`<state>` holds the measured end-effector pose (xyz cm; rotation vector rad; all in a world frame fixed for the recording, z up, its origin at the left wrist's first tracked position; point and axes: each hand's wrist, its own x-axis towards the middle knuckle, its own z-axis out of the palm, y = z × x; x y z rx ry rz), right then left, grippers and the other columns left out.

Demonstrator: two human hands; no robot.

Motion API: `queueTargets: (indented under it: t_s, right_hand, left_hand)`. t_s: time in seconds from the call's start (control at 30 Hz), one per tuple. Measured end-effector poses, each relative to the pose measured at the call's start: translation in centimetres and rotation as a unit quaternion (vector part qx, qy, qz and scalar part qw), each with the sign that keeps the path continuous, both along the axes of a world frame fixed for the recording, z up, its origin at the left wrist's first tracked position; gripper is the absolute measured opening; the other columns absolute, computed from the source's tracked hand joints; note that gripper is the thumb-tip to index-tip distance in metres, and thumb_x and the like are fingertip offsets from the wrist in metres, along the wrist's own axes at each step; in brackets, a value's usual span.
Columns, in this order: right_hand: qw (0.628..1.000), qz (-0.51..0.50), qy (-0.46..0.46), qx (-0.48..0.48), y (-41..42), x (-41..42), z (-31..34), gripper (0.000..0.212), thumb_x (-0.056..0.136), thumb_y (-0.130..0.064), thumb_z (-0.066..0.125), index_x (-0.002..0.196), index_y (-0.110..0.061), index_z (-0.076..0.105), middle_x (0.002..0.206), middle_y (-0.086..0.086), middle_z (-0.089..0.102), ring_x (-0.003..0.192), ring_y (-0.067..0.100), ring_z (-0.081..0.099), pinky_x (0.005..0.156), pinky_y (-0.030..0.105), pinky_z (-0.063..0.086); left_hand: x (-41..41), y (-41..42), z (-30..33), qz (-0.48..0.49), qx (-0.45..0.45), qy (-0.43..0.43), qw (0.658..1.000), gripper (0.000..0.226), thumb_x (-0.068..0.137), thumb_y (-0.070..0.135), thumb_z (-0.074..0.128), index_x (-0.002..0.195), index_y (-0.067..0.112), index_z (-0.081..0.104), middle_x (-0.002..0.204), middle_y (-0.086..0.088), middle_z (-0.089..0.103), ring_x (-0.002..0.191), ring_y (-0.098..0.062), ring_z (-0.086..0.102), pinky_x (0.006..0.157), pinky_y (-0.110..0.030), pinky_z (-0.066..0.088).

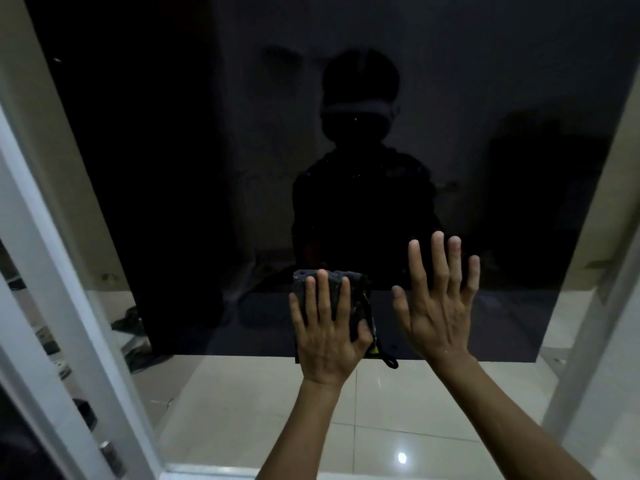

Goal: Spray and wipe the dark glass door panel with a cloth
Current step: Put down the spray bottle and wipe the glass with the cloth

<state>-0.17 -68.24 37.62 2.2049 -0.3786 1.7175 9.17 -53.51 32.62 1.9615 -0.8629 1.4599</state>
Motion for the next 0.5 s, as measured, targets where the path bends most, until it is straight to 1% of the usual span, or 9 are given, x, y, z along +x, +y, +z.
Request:
queueTargets:
  t_s: [0.1,0.2,0.27,0.33,0.37,0.43,0.5]
  right_hand:
    - [1.0,0.01,0.0,0.009,0.4,-0.1,0.2,0.07,0.104,-0.044,0.037,0.163,-0.016,0.013,0.17,0.014,0.005,0.158,0.03,-0.001,0.126,0.055,0.002]
    - [1.0,0.008,0.0,0.004,0.3,-0.1,0.5,0.07,0.103,-0.045,0.038,0.162,-0.016,0.015,0.168,0.017,0.012,0.158,0.03,0.0,0.127,0.055,0.003]
    - [1.0,0.001,0.005,-0.002,0.1,-0.1,0.5,0.07,0.103,-0.045,0.038,0.163,-0.016,0.015,0.169,0.015,0.009,0.158,0.03,0.0,0.127,0.054,0.003]
    - [1.0,-0.006,0.004,-0.006,-0.1,0.0,0.4,0.071,0.103,-0.046,0.037,0.163,-0.017,0.014,0.171,0.012,0.003,0.159,0.03,-0.001,0.127,0.054,0.002]
    - [1.0,-0.009,0.003,-0.007,-0.1,0.1,0.3,0.071,0.103,-0.046,0.037,0.163,-0.017,0.014,0.171,0.011,0.001,0.159,0.029,-0.001,0.127,0.054,0.001]
    - [1.0,-0.01,0.001,-0.009,-0.1,0.3,0.3,0.071,0.103,-0.046,0.037,0.163,-0.017,0.013,0.171,0.011,-0.001,0.159,0.029,-0.001,0.127,0.054,0.001]
    - [1.0,-0.01,0.0,-0.011,-0.2,0.5,0.4,0.071,0.103,-0.047,0.036,0.163,-0.018,0.012,0.171,0.01,-0.002,0.159,0.029,-0.001,0.127,0.053,0.001]
  left_hand:
    - [-0.5,-0.1,0.3,-0.001,-0.024,0.033,0.999,0.071,0.102,0.05,0.025,0.162,0.016,0.008,0.17,-0.015,0.0,0.157,-0.034,0.008,0.125,-0.059,0.012]
    - [-0.9,0.0,1.7,-0.002,-0.102,0.101,0.99,0.073,0.103,0.05,0.022,0.16,0.005,0.014,0.167,-0.023,0.005,0.155,-0.041,0.011,0.123,-0.063,0.013]
    - [-0.8,0.2,3.6,-0.002,-0.173,0.14,0.975,0.075,0.103,0.051,0.019,0.158,0.0,0.02,0.165,-0.029,0.011,0.154,-0.044,0.012,0.122,-0.065,0.014]
    - [-0.4,0.6,5.4,0.004,-0.208,0.15,0.967,0.075,0.102,0.05,0.023,0.156,-0.002,0.023,0.164,-0.031,0.013,0.154,-0.044,0.011,0.122,-0.066,0.014]
    - [-0.2,0.9,6.0,0.007,-0.207,0.144,0.968,0.075,0.1,0.048,0.027,0.156,-0.003,0.024,0.164,-0.031,0.013,0.155,-0.044,0.011,0.121,-0.066,0.014]
    - [0.3,1.5,6.5,0.011,-0.176,0.115,0.977,0.076,0.096,0.044,0.034,0.156,-0.001,0.026,0.164,-0.03,0.015,0.155,-0.043,0.012,0.121,-0.066,0.014]
    - [0.9,1.9,7.2,0.015,-0.139,0.081,0.987,0.074,0.096,0.045,0.033,0.157,0.003,0.026,0.164,-0.028,0.017,0.155,-0.042,0.013,0.121,-0.066,0.015]
